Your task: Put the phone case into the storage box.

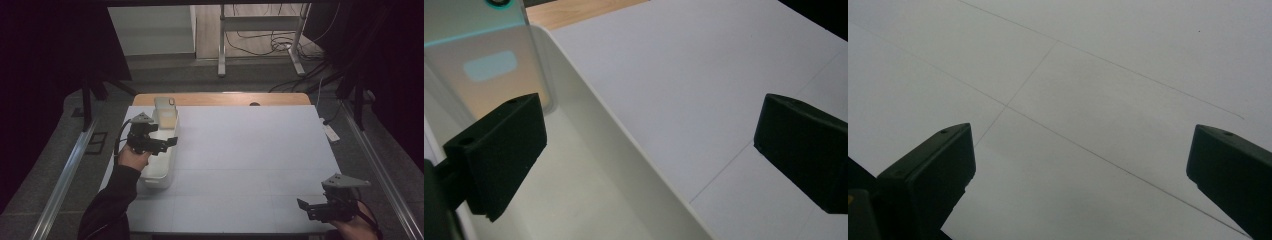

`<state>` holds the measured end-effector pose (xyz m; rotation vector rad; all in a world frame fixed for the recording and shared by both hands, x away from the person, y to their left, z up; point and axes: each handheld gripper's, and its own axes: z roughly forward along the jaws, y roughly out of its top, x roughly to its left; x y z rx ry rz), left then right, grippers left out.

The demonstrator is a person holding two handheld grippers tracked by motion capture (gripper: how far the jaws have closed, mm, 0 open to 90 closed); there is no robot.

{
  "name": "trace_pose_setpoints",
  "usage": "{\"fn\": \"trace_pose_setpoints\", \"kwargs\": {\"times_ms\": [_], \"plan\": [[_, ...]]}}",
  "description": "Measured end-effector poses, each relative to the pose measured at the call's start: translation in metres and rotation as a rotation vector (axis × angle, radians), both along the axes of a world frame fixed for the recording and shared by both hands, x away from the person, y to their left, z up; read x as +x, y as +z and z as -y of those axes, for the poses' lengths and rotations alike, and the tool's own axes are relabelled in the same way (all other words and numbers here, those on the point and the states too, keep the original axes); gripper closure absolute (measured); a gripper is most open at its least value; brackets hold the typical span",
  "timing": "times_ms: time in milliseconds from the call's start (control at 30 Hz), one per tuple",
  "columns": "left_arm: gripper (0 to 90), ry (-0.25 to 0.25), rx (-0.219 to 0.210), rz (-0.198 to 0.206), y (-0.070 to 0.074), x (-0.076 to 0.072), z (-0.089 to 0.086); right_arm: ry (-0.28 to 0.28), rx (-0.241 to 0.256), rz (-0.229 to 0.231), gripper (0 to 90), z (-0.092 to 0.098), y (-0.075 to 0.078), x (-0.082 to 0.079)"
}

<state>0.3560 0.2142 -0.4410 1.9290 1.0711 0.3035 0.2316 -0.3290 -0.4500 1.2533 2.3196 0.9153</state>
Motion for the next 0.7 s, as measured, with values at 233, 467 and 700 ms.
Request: {"fn": "trace_pose_setpoints", "kwargs": {"times_ms": [233,467,700], "plan": [[0.9,-0.006,-0.007,0.0,0.002,-0.01,0.0,0.006,0.0,0.001,0.0,0.0,0.0,0.0],[0.3,-0.005,-0.011,0.003,0.001,-0.021,0.0,0.009,0.001,0.001,0.0,0.0,0.0,0.0],[0.3,0.005,-0.022,0.015,0.001,-0.031,-0.002,0.011,0.001,0.002,0.0,0.0,0.0,0.0]]}}
